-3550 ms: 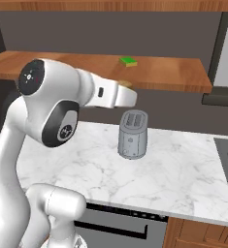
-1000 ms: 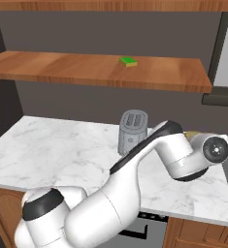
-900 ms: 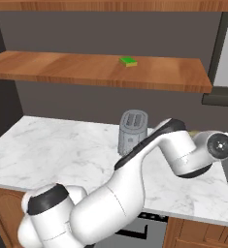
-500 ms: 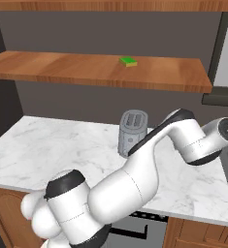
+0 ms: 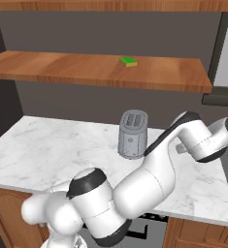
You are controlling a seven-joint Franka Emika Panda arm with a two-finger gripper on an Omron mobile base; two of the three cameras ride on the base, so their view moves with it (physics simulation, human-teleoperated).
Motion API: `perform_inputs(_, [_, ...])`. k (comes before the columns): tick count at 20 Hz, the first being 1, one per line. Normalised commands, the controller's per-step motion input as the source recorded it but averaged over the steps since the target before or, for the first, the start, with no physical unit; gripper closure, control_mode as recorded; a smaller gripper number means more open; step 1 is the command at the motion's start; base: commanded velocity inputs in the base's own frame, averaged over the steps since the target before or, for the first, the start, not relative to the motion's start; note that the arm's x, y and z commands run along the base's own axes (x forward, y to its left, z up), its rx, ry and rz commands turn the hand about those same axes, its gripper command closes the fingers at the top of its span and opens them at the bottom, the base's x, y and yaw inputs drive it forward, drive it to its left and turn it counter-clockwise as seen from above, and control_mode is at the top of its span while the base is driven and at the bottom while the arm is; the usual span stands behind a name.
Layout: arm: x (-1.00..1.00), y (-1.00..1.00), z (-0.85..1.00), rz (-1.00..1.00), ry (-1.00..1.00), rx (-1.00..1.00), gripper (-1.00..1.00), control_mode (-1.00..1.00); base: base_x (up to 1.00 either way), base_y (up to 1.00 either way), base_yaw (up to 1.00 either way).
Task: Locate and retrieve the sponge and sponge from the cabinet. Place them next to the sink.
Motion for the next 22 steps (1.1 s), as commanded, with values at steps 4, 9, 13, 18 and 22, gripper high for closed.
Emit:
perform_inputs(4, [0.27,-0.22,-0.4,0.11,0.08,0.04,1.0,-1.0,0.0,0.0,0.0])
perform_inputs(9, [0.3,-0.37,-0.5,0.02,0.05,0.0,1.0,-1.0,0.0,0.0,0.0])
perform_inputs(13, [0.37,-0.25,-0.49,0.02,0.05,0.02,1.0,-1.0,0.0,0.0,0.0])
perform_inputs(18, [0.32,-0.11,-0.36,0.04,0.02,0.03,1.0,-1.0,0.0,0.0,0.0])
perform_inputs(22, [0.26,-0.16,-0.34,0.05,0.02,0.04,1.0,-1.0,0.0,0.0,0.0])
